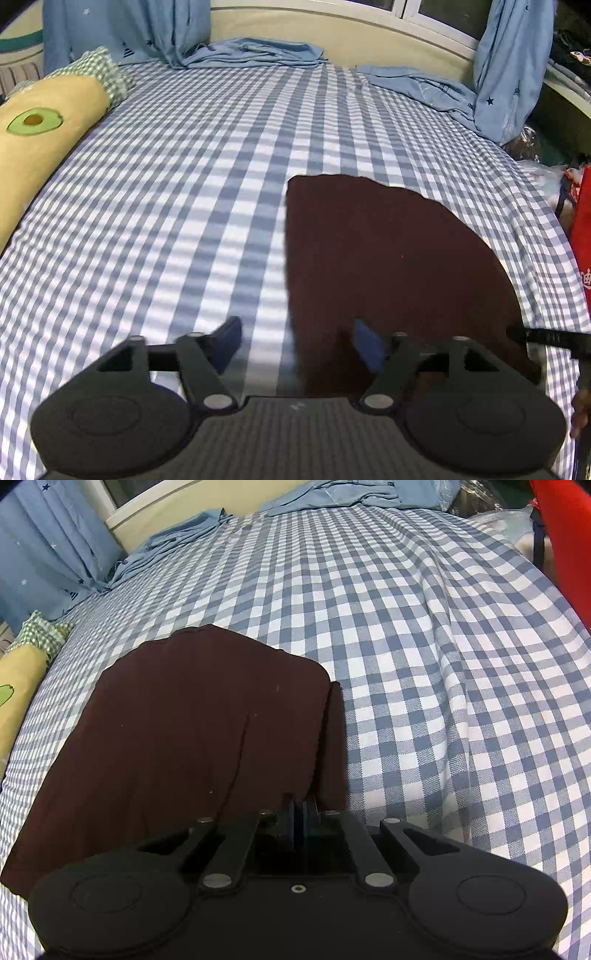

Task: Fold small clothes

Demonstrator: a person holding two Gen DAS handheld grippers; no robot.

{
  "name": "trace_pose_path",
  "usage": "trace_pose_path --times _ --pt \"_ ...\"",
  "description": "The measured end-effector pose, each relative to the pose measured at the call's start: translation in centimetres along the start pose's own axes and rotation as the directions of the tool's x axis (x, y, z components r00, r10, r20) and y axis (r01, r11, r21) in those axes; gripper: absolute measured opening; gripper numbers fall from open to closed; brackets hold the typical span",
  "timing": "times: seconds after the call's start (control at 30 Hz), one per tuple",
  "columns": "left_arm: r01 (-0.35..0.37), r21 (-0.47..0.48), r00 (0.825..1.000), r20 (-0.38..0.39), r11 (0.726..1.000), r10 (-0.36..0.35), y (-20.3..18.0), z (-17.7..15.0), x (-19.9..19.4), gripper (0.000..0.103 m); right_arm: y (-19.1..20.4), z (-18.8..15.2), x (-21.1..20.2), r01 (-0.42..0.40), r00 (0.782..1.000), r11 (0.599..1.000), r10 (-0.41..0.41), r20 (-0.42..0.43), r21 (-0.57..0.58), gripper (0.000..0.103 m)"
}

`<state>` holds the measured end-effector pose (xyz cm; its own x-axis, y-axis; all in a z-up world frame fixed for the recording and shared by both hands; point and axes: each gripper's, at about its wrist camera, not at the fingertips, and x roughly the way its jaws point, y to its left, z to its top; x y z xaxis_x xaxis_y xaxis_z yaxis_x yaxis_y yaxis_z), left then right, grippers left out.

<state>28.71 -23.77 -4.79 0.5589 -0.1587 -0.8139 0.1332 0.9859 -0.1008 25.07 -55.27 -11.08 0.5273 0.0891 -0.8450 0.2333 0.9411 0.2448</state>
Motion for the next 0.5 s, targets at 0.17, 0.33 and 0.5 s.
trace_pose_path --times 0.17,0.33,0.5 --pt "-0.024 0.015 0.993 -0.114 1.0 0.026 -1.1 0.1 3.3 0.069 0.0 0.2 -0.1 -0.006 1.0 1.0 0.006 -0.007 -0.002 0.003" --pt "-0.01 0.001 0.992 -0.125 1.0 0.01 -1.0 -0.1 3.6 0.069 -0.1 0.2 -0.3 -0.007 1.0 1.0 0.007 -0.005 0.003 0.003" --pt "-0.019 0.03 0.992 -0.126 0.999 0.023 -1.4 -0.2 4.4 0.07 -0.1 0.3 0.0 -0.004 1.0 1.0 0.004 -0.012 0.017 0.004"
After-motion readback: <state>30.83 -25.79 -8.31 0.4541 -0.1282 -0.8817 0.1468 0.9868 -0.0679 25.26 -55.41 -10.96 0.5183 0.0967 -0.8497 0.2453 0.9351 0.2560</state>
